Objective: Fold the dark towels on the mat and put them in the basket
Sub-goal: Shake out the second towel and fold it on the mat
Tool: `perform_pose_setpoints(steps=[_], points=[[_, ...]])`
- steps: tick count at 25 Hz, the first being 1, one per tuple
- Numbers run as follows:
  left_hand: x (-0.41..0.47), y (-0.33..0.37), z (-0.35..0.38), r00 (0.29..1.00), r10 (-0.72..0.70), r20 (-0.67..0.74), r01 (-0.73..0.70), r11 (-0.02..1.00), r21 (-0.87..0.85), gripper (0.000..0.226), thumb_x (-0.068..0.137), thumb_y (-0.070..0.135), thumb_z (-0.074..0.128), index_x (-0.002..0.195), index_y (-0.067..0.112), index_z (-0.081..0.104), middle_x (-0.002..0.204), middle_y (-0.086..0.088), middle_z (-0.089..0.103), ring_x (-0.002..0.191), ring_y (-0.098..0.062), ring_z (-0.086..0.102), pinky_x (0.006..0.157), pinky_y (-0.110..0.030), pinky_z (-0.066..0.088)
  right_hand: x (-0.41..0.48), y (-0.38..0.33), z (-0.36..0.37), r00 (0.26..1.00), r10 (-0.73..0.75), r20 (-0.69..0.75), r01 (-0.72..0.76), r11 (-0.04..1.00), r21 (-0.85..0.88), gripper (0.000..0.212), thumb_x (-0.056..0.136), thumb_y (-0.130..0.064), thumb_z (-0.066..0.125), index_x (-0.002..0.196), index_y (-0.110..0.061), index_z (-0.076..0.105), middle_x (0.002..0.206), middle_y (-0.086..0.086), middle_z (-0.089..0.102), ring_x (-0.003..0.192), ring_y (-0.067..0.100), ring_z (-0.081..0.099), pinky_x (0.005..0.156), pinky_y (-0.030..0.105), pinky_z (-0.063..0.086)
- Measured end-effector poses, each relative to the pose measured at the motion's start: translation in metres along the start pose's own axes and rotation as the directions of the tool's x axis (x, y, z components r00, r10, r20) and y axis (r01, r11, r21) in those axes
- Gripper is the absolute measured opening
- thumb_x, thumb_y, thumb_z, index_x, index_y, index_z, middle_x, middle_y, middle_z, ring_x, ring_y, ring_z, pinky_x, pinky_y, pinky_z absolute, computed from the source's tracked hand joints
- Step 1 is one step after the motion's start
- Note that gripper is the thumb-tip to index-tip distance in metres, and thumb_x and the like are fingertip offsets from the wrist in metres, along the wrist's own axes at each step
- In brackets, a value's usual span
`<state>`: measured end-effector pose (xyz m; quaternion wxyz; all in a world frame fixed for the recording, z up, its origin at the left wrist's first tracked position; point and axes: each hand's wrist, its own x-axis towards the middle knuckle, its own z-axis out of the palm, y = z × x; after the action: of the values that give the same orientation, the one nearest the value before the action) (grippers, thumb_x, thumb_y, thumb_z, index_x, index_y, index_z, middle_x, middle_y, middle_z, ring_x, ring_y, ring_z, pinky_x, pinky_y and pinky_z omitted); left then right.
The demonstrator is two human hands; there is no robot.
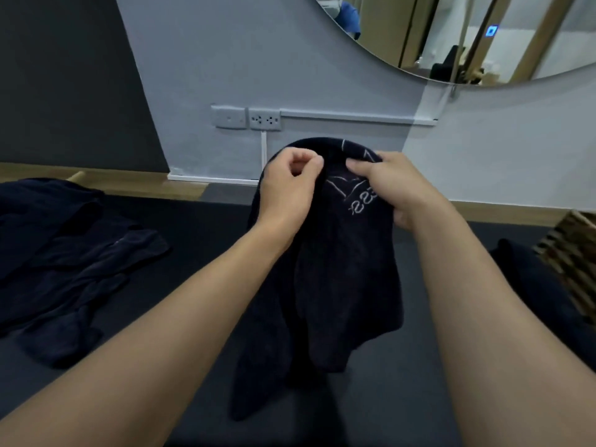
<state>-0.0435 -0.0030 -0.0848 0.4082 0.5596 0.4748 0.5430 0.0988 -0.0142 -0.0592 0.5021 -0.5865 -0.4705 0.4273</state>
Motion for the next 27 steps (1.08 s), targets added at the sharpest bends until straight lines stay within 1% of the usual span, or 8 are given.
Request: perform_pose_setpoints(steps=[4, 7, 11, 16, 18, 20, 24, 27], points=[[-0.054, -0.009, 0.011, 0.960, -0.090, 0.265, -0.001, 0.945, 0.326, 0.074, 0.077, 0.058, 0.071, 0.140, 0.030, 0.043, 0.130, 0.010, 0.056, 0.118, -0.011, 0.054, 0.101, -0.034, 0.045, 0.008, -0.002, -0.001, 0.975, 0.199, -0.097, -0.153, 0.922, 0.355, 0.010, 0.091, -0.009, 0.065, 0.098, -0.002, 0.067, 0.075, 0.012, 0.069, 0.060, 0.023, 0.068, 0.057, 0.032, 0.058], [-0.074, -0.040, 0.003, 0.899, -0.312, 0.308, 0.081, 0.809, 0.582, 0.062, 0.080, 0.050, 0.072, 0.131, 0.022, 0.051, 0.125, 0.003, 0.063, 0.110, -0.021, 0.062, 0.094, -0.039, 0.051, 0.007, -0.005, 0.007, 0.958, 0.268, -0.100, -0.191, 0.859, 0.475, 0.010, 0.090, -0.007, 0.066, 0.098, -0.001, 0.065, 0.077, 0.012, 0.069, 0.052, 0.019, 0.067, 0.047, 0.026, 0.054], [-0.043, -0.029, -0.003, 0.943, -0.281, 0.178, 0.257, 0.955, 0.145, 0.024, 0.090, 0.034, 0.069, 0.103, 0.013, 0.072, 0.100, -0.007, 0.075, 0.092, -0.021, 0.071, 0.085, -0.042, 0.058, 0.004, -0.005, 0.011, 0.992, 0.119, -0.049, -0.090, 0.916, 0.391, 0.012, 0.093, -0.014, 0.065, 0.103, -0.012, 0.059, 0.085, 0.005, 0.067, 0.065, 0.015, 0.061, 0.060, 0.027, 0.051], [0.008, 0.008, -0.007, 0.893, -0.439, 0.096, 0.437, 0.799, -0.413, 0.037, 0.087, 0.035, 0.073, 0.111, 0.007, 0.065, 0.097, -0.012, 0.075, 0.084, -0.027, 0.075, 0.069, -0.039, 0.062, -0.018, -0.006, 0.007, 0.916, 0.116, 0.383, -0.149, 0.987, 0.059, 0.045, 0.089, -0.041, 0.066, 0.125, -0.014, 0.060, 0.112, 0.004, 0.073, 0.102, 0.018, 0.070, 0.088, 0.036, 0.057], [0.012, 0.003, -0.012, 0.861, -0.492, 0.127, 0.491, 0.743, -0.454, 0.046, 0.085, 0.031, 0.076, 0.119, 0.003, 0.061, 0.102, -0.018, 0.074, 0.084, -0.032, 0.074, 0.068, -0.045, 0.062, -0.021, -0.004, 0.008, 0.854, 0.168, 0.492, -0.136, 0.986, -0.101, 0.047, 0.082, -0.039, 0.073, 0.122, -0.017, 0.060, 0.114, 0.003, 0.072, 0.107, 0.021, 0.069, 0.091, 0.042, 0.056], [0.011, 0.001, -0.022, 0.851, -0.504, 0.150, 0.514, 0.735, -0.442, 0.045, 0.085, 0.027, 0.076, 0.120, 0.002, 0.061, 0.105, -0.020, 0.073, 0.085, -0.033, 0.074, 0.068, -0.047, 0.061, -0.020, -0.002, 0.012, 0.893, 0.158, 0.422, -0.080, 0.977, -0.195, 0.027, 0.084, -0.025, 0.076, 0.105, -0.013, 0.064, 0.104, 0.005, 0.073, 0.097, 0.021, 0.070, 0.085, 0.040, 0.057], [0.004, 0.006, -0.034, 0.941, -0.317, 0.115, 0.336, 0.855, -0.395, 0.040, 0.086, 0.007, 0.073, 0.121, 0.014, 0.055, 0.106, -0.012, 0.071, 0.087, -0.022, 0.073, 0.066, -0.032, 0.059, -0.022, -0.017, 0.014, 0.983, 0.068, 0.169, -0.087, 0.990, 0.110, 0.007, 0.096, -0.019, 0.061, 0.094, -0.015, 0.066, 0.074, 0.002, 0.068, 0.058, 0.012, 0.060, 0.045, 0.018, 0.044], [-0.008, 0.011, -0.033, 0.991, -0.054, 0.122, 0.077, 0.979, -0.188, 0.048, 0.081, 0.013, 0.078, 0.126, 0.021, 0.062, 0.109, -0.004, 0.070, 0.096, -0.020, 0.069, 0.077, -0.029, 0.055, -0.021, -0.027, 0.014, 0.994, 0.095, 0.055, -0.109, 0.919, 0.378, 0.019, 0.100, -0.018, 0.053, 0.083, -0.013, 0.061, 0.062, 0.002, 0.060, 0.051, 0.012, 0.052, 0.043, 0.019, 0.038]])
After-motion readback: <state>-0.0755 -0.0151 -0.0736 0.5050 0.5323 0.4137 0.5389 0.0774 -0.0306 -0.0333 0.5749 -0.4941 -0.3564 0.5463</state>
